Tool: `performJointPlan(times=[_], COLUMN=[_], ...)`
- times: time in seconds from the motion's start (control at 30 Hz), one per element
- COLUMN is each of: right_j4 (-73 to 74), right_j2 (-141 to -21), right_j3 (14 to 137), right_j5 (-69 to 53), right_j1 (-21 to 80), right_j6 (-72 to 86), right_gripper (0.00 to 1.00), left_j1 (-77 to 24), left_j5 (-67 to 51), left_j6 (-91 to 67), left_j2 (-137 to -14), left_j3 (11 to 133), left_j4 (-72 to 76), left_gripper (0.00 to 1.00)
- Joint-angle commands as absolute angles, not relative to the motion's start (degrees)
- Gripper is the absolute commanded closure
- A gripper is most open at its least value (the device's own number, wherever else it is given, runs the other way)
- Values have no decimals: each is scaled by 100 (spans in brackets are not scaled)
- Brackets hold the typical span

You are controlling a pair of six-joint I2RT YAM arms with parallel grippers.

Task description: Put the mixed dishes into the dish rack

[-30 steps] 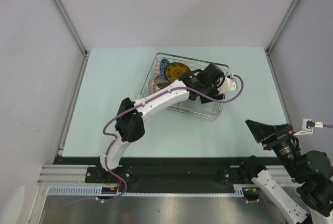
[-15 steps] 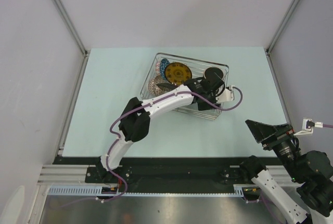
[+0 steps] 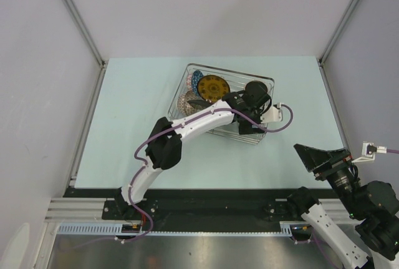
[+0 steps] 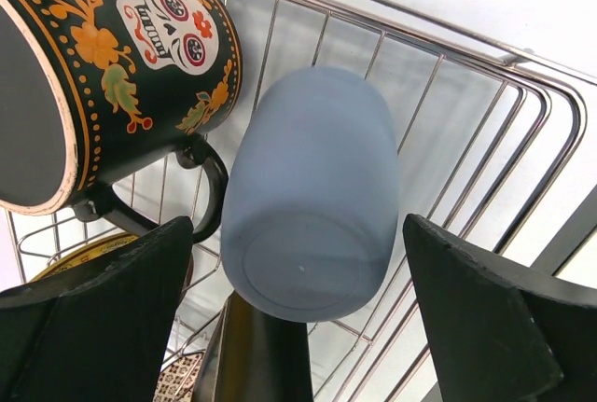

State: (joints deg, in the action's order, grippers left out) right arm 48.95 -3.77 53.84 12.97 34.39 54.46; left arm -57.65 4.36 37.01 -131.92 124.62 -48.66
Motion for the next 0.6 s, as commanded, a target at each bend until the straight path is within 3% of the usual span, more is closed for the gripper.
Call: performJointPlan(times=[0.0, 0.57], right_j4=[4702, 4650], right_j2=[-360, -1099], right_j3=[5414, 5414], right_j5=[1274, 1055], right_j1=[3428, 3428], right_j6=[5476, 5010], right_gripper=[10, 6], left_j1=[-5871, -5871], left_j5=[395, 1125], left_j6=[3700, 3718], left_j2=[-12938, -12129], left_j3=[12612, 12894], left_j4=[-4966, -4201], left_gripper=[0, 0])
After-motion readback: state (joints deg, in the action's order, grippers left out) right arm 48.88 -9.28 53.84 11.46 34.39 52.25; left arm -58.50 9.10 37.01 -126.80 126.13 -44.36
